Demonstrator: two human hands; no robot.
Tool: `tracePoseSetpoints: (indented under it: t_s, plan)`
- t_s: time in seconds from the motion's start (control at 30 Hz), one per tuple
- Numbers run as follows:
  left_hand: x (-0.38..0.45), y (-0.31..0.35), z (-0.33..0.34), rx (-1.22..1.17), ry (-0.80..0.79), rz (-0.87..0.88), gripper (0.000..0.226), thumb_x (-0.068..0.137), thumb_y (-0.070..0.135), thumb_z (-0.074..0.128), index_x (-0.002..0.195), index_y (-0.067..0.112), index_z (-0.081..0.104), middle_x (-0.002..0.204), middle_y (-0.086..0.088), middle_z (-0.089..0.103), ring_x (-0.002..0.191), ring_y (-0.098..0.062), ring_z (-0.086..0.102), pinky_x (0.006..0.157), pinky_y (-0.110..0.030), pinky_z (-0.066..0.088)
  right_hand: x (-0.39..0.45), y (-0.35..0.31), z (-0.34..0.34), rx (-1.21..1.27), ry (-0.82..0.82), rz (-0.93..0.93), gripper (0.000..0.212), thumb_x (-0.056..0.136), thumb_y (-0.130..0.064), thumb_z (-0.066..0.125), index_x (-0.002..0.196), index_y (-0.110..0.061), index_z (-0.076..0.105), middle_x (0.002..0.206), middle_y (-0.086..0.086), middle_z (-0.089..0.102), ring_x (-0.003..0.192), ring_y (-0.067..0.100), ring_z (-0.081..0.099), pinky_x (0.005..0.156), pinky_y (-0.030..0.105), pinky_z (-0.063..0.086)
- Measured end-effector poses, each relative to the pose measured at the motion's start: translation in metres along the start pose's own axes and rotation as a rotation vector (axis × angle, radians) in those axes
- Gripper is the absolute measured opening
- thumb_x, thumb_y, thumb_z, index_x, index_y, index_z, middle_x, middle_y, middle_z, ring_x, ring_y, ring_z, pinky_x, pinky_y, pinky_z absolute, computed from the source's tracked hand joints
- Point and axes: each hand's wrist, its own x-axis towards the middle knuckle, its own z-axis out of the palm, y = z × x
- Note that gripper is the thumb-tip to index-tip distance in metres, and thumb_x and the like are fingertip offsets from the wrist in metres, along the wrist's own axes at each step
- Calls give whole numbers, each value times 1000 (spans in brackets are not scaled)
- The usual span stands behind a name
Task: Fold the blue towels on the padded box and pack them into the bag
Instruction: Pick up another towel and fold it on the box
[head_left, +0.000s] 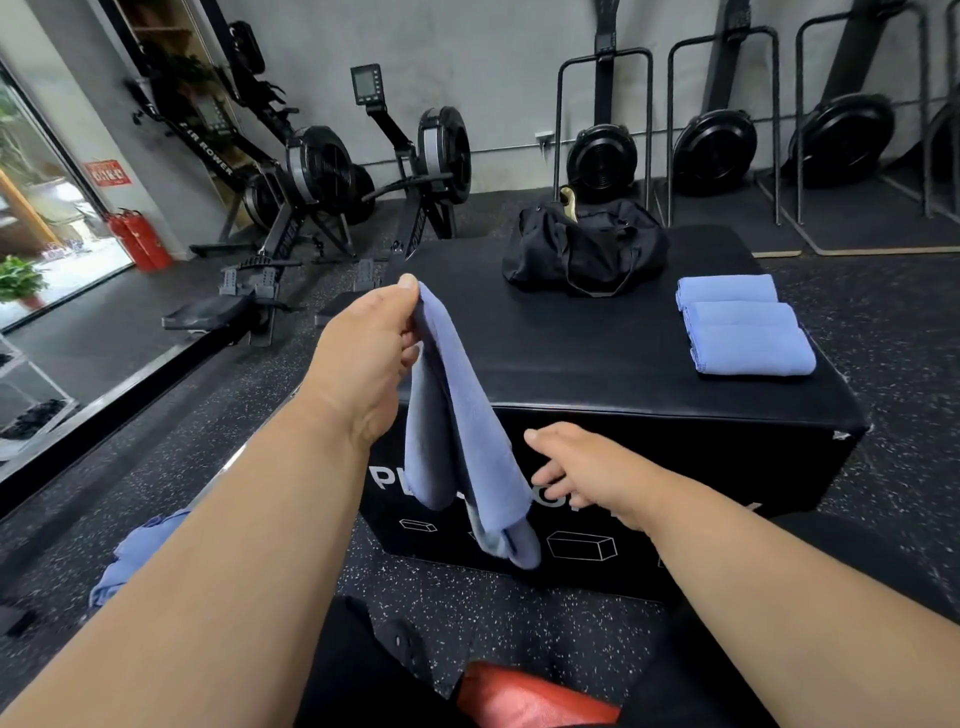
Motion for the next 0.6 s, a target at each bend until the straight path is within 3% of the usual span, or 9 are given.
tracePoseSetpoints:
  t_s: [0.17, 0.23, 0.37, 0.43, 0.5, 0.6]
  plan:
    - [-1, 10, 3, -67, -7, 12, 34, 109, 27, 58, 76, 23, 55, 60, 13, 47, 58, -5, 39, 65, -21, 34, 8, 13, 13, 41, -40, 0, 62, 102, -62, 51, 158, -38, 36, 124, -1, 66, 112, 15, 67, 107, 39, 50]
    - [1, 11, 1, -79, 5, 20, 33, 109, 28, 58, 76, 24, 57, 59, 14, 48, 57, -4, 41, 62, -19, 35, 9, 12, 16, 116, -44, -30, 67, 102, -58, 56, 161, -39, 32, 125, -2, 68, 116, 16, 68, 108, 38, 51]
    - [6, 14, -5, -87, 25, 28, 32, 109, 30, 58, 77, 25, 58, 60, 15, 49, 57, -2, 43, 60, -16, 39, 9, 9, 20, 236, -41, -143, 66, 101, -34, 68, 159, -37, 36, 117, 1, 75, 112, 9, 69, 91, 25, 52]
    - [7, 14, -9, -81, 35, 37, 31, 109, 30, 58, 78, 25, 58, 59, 15, 48, 56, -2, 43, 58, -16, 38, 10, 6, 20, 277, 22, -223, 62, 101, -18, 69, 156, -29, 43, 98, 0, 77, 101, 3, 71, 92, 24, 51]
    - [10, 12, -16, -50, 59, 41, 30, 108, 31, 58, 79, 26, 57, 59, 14, 46, 56, -3, 39, 57, -17, 34, 13, 3, 14, 343, 88, -284, 56, 98, -8, 69, 149, -24, 50, 84, 4, 73, 97, 6, 73, 105, 34, 52]
    - [16, 6, -30, 60, 111, 43, 31, 108, 34, 58, 78, 25, 57, 58, 13, 45, 55, -7, 36, 56, -22, 30, 16, -3, -2, 435, 200, -333, 48, 96, -3, 68, 135, -28, 58, 98, 13, 78, 100, 22, 75, 107, 46, 54]
